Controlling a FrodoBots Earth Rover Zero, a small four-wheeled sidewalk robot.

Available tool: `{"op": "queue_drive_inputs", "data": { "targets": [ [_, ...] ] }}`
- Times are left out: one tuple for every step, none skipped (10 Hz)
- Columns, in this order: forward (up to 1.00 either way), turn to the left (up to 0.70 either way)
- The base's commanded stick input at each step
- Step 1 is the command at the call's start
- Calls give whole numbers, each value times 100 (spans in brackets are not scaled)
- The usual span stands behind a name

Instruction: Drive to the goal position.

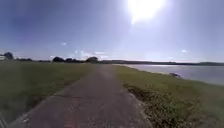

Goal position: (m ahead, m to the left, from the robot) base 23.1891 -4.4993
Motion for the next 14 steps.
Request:
{"op": "queue_drive_inputs", "data": {
  "targets": [
    [70, 0],
    [70, 0],
    [70, 0],
    [70, 0],
    [70, 0],
    [70, 0],
    [70, 0],
    [70, 0],
    [70, 0],
    [70, 0],
    [70, 0],
    [70, 0],
    [70, 0],
    [70, -12]
  ]
}}
